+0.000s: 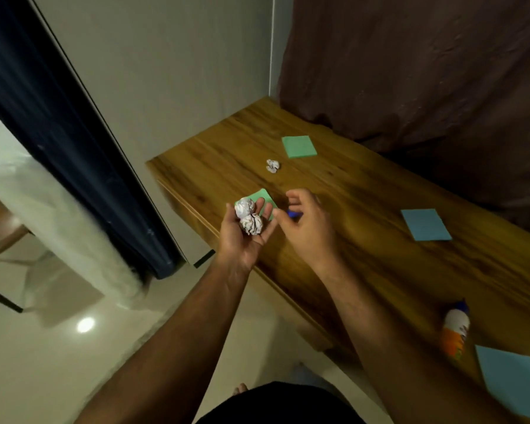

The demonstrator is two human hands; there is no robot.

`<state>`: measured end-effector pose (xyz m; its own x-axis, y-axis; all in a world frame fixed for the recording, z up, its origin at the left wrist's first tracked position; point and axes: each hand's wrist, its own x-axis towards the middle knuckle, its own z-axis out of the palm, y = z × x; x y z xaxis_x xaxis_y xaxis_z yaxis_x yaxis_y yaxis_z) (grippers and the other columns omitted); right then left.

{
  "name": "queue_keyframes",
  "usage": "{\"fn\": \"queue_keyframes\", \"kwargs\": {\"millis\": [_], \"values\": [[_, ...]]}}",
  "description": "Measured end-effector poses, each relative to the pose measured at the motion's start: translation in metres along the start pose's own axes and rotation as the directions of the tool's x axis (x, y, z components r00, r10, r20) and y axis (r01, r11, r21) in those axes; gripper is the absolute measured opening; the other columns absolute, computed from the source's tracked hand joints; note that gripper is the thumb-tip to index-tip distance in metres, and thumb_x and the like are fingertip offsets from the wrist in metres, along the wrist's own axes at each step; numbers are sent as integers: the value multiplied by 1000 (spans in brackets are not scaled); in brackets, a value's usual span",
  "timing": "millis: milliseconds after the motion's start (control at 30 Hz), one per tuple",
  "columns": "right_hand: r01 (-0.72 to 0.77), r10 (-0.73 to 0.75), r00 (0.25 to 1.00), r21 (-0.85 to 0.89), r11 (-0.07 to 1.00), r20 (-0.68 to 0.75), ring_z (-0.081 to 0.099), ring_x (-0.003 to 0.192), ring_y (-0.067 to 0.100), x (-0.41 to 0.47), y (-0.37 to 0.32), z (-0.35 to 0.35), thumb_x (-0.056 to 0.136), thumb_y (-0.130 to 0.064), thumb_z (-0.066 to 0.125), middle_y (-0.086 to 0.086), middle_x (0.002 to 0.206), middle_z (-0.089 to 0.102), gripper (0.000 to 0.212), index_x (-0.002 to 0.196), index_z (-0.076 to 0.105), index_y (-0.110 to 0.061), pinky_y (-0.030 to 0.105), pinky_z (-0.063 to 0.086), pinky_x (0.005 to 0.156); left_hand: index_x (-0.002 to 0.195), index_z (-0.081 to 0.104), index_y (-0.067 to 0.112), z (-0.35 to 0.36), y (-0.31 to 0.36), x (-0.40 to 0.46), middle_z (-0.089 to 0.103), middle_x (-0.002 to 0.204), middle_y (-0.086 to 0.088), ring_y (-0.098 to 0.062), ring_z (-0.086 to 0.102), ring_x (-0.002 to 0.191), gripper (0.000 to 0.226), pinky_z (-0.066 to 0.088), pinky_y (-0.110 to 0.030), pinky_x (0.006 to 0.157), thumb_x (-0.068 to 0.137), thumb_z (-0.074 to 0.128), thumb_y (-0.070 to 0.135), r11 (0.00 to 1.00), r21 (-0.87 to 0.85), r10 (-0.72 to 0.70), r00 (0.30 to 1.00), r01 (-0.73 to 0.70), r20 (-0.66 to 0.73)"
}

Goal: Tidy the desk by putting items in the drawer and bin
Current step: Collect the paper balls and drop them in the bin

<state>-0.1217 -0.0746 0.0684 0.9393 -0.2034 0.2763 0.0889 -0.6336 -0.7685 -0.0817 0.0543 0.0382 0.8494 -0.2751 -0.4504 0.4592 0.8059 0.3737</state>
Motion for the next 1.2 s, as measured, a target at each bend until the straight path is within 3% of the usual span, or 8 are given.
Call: {"fn": "queue_keyframes", "kwargs": {"millis": [167, 300, 667, 833, 933, 1067, 1200], "values": [[-82, 93, 992, -125, 989, 83, 58, 106, 19, 58, 22, 29, 86, -28, 70, 4, 128, 54, 44, 126, 54, -18, 37, 54, 82, 111, 59, 8, -4, 33, 30, 70, 99, -8, -22, 72, 84, 57, 61, -40, 71, 98, 32, 56, 999, 23, 41, 998, -40, -52], [-137, 177, 975, -262, 955, 136, 50, 123, 26, 108, 42, 54, 87, -25, 69, 7, 138, 48, 55, 138, 47, -21, 36, 46, 93, 104, 62, 8, -7, 58, 59, 70, 96, -8, -20, 73, 80, 57, 61, -34, 64, 98, 33, 56, 997, 56, 51, 995, -46, -81], [-64, 254, 924, -540, 840, 286, 36, 138, 31, 206, 73, 124, 87, -13, 66, 9, 155, 32, 73, 150, 31, -24, 39, 37, 109, 104, 62, 8, -4, 98, 131, 70, 98, -7, -19, 72, 83, 54, 61, -33, 62, 97, 38, 55, 990, 126, -39, 988, 58, -150], [-46, 294, 916, -657, 752, 272, 35, 136, 33, 228, 83, 151, 86, -17, 66, 13, 150, 38, 64, 144, 40, -23, 39, 30, 112, 104, 61, 11, -3, 128, 164, 71, 95, -6, -20, 69, 90, 51, 61, -34, 64, 97, 36, 55, 974, 181, -118, 987, 137, -114], [-72, 335, 914, -722, 688, 228, 42, 130, 31, 229, 86, 164, 87, -18, 64, 12, 139, 48, 44, 129, 53, -18, 38, 30, 111, 104, 60, 9, -7, 153, 185, 70, 94, -6, -20, 72, 83, 53, 61, -36, 65, 97, 35, 55, 950, 251, -175, 982, 187, -69], [-264, 391, 916, -595, 759, 91, 54, 116, 39, 220, 76, 165, 96, -12, 48, 22, 127, 58, 32, 125, 58, -5, 41, 42, 97, 112, 58, 6, -6, 170, 208, 66, 109, -11, -26, 66, 98, 52, 57, -44, 77, 97, 38, 52, 923, 285, -266, 964, 261, -20], [-381, 336, 917, -228, 896, -216, 62, 106, 25, 198, 30, 139, 92, -16, 60, 11, 122, 65, 43, 135, 52, -14, 27, 45, 84, 110, 59, 8, 2, 154, 219, 64, 112, -14, -30, 61, 103, 49, 46, -49, 90, 99, 37, 50, 875, 323, -384, 923, 359, 13]]}}
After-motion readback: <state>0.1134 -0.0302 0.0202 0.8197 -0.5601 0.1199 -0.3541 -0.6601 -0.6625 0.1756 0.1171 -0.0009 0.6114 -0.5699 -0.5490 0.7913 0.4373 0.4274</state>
